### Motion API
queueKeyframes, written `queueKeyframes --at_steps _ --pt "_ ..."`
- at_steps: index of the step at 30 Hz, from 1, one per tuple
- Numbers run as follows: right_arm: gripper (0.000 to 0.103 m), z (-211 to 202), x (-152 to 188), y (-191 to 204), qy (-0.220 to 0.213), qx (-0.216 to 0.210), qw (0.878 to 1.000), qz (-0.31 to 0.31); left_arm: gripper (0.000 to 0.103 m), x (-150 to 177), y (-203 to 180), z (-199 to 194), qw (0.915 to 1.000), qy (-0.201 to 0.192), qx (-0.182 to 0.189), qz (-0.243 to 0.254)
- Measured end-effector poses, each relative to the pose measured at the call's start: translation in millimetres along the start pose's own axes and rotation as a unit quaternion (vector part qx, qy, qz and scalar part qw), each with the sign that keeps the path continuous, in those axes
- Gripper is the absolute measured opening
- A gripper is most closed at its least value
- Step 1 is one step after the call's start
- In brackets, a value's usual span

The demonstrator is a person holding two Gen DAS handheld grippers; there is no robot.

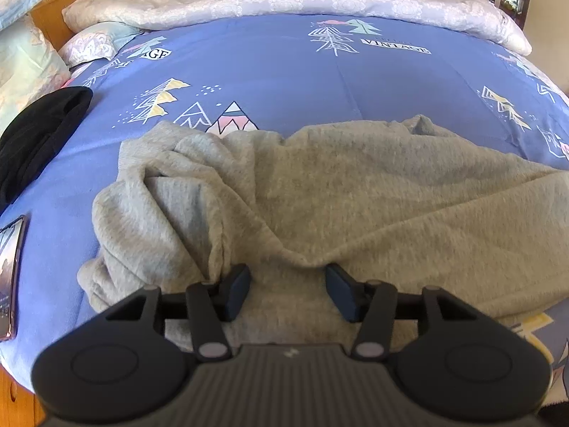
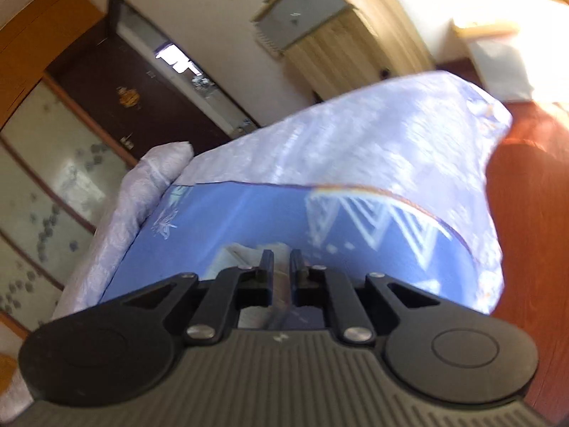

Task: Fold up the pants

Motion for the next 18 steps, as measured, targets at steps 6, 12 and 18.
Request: queueKeyframes --at_steps 6,12,18 --pt "0.060 49.3 5.8 60.3 0.068 -0.009 0.986 -0.149 0.054 0.4 -4.6 1.5 1.0000 -0.002 -0.007 0.005" --pt "0.009 75.5 8.4 53.8 0.087 0.031 0.982 -0.166 0.054 0.7 -4.2 1.2 0.9999 -0.003 -0.008 0.009" --pt "0.010 97.7 2.1 46.9 0.059 0.066 0.985 -0.151 0.057 -0.9 -9.8 5.2 0.9996 -0.003 -0.021 0.021"
Point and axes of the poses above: each gripper's, at about its wrist camera, not at the fingertips, and z roughly the way its jaws point, y to its left, x to its underside, the point moved 6 cm from there along z, roughly the way its jaws point, and after that the axes turned 4 degrees about z, right-handed, at the moved point
